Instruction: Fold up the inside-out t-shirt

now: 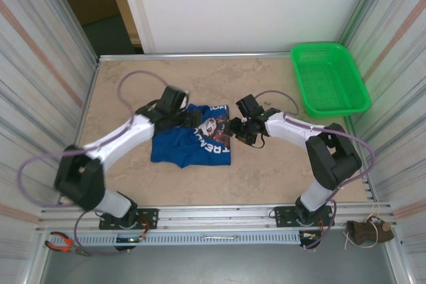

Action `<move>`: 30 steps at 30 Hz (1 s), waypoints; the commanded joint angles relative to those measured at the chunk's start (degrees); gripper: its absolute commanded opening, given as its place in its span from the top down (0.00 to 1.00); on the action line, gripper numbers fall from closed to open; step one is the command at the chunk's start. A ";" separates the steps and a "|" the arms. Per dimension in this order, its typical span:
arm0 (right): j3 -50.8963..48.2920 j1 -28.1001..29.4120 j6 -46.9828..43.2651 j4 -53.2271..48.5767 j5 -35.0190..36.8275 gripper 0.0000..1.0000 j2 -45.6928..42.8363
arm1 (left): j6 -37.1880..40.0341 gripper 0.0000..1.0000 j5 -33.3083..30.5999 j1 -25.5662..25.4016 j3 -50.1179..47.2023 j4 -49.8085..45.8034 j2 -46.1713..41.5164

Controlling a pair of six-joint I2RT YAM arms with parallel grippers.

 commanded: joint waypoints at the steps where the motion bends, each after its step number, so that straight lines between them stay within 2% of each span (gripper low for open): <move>1: 2.18 0.69 2.24 1.28 -0.32 0.41 1.78 | 12.80 0.19 2.59 -2.37 7.06 -2.05 7.27; 4: 3.36 0.91 2.70 1.74 -0.54 0.41 3.59 | 17.44 0.19 -1.73 -4.54 10.56 -2.55 12.19; 10: 6.19 1.40 3.31 2.28 -1.15 0.44 8.31 | 18.55 0.20 -6.26 -4.62 12.01 -1.54 17.15; 13: 6.71 1.33 3.82 2.05 -0.75 0.48 10.10 | 18.68 0.24 -9.80 -4.65 12.67 -1.30 19.13; 15: 6.20 1.35 4.15 2.12 -0.03 0.53 10.34 | 18.45 0.30 -11.19 -4.15 13.40 -1.39 20.43; 17: 5.29 1.18 4.59 2.42 0.33 0.65 10.24 | 17.83 0.41 -11.71 -3.50 14.03 -1.45 21.19; 20: 3.60 0.80 4.73 2.74 1.03 0.95 9.06 | 16.87 0.70 -10.49 -2.44 14.26 -1.10 20.79; 21: 2.91 0.53 4.65 2.69 1.24 1.00 8.42 | 16.37 0.80 -9.92 -2.08 14.18 -1.09 20.28; 22: 2.15 0.18 4.64 2.74 1.48 1.00 7.70 | 15.84 0.88 -9.09 -1.61 14.00 -1.10 19.53; 24: 0.68 -0.41 4.42 2.74 1.87 1.00 6.18 | 13.79 0.99 -6.52 -0.13 13.23 -0.63 17.72; 30: -3.16 -2.66 2.04 -0.19 3.62 1.00 0.34 | 6.69 1.00 5.31 7.30 8.44 4.08 12.10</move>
